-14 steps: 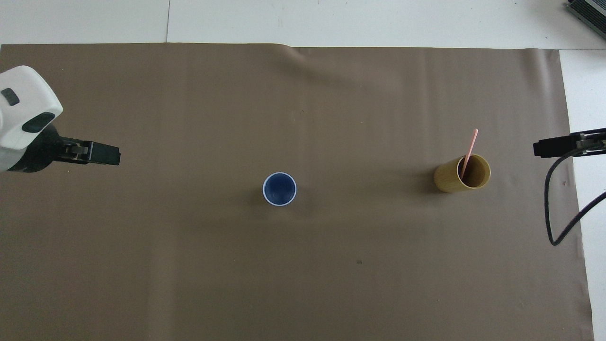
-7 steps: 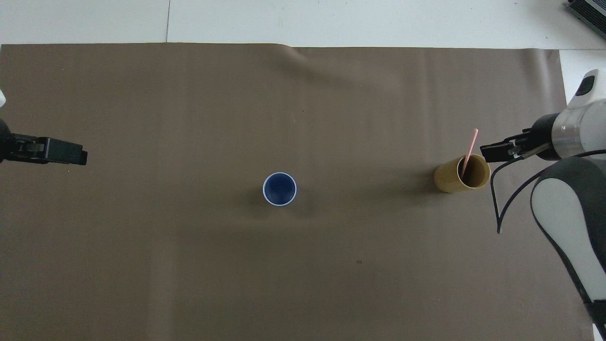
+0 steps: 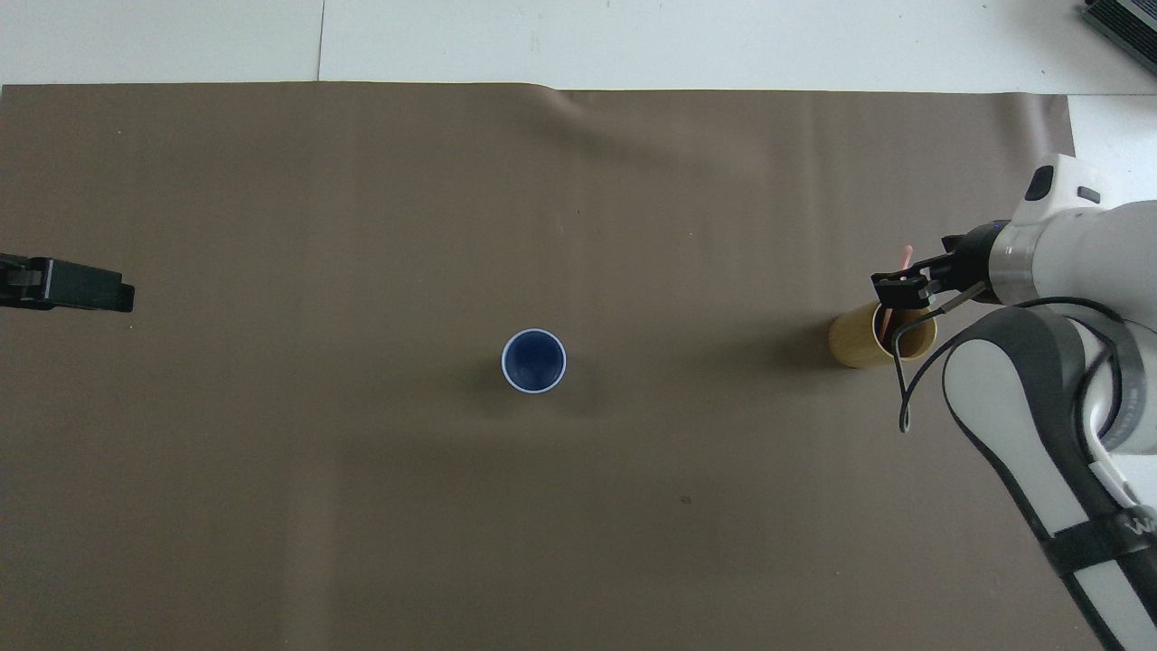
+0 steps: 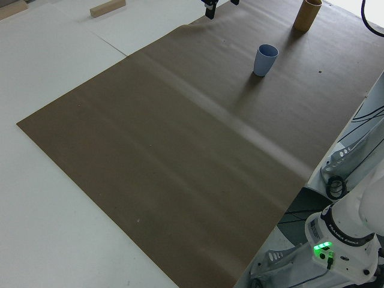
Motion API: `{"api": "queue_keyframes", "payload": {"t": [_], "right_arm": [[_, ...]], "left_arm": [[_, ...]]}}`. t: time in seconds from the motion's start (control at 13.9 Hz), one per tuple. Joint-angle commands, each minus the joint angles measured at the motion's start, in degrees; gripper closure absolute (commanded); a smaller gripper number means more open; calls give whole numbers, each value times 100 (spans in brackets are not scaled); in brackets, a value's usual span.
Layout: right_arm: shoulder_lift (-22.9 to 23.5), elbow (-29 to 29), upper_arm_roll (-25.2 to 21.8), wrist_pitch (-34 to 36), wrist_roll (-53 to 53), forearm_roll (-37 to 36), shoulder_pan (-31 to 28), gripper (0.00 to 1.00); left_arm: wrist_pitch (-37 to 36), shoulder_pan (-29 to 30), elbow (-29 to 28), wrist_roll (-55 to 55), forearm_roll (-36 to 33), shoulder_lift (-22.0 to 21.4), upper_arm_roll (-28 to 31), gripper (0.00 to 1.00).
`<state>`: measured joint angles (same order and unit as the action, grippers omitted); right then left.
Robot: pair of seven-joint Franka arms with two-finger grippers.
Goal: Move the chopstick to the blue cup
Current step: 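Grasp the pink straw in the yellow cup with the right gripper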
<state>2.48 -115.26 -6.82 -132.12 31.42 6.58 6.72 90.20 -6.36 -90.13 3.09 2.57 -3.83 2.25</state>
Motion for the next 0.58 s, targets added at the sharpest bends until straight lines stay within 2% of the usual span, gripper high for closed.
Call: {"api": "queue_keyframes", "payload": {"t": [0.0,0.07,0.29,0.5], "right_arm": [[-46,-137,-12,-208,355,204,-30,18],[-28,-198,-3,-322,391,308,-22,26],[-11,-252,-3,-541,610,493,-30,37],[7,-269,-12,-595,743,757,-22,65]], "left_arm": [[-187,100,154,60,-63,67,-75,0],[-187,100,154,60,-63,67,-75,0],[-187,100,154,60,-63,76,-75,0],[-187,100,154,60,-63,76,-75,0]]}}
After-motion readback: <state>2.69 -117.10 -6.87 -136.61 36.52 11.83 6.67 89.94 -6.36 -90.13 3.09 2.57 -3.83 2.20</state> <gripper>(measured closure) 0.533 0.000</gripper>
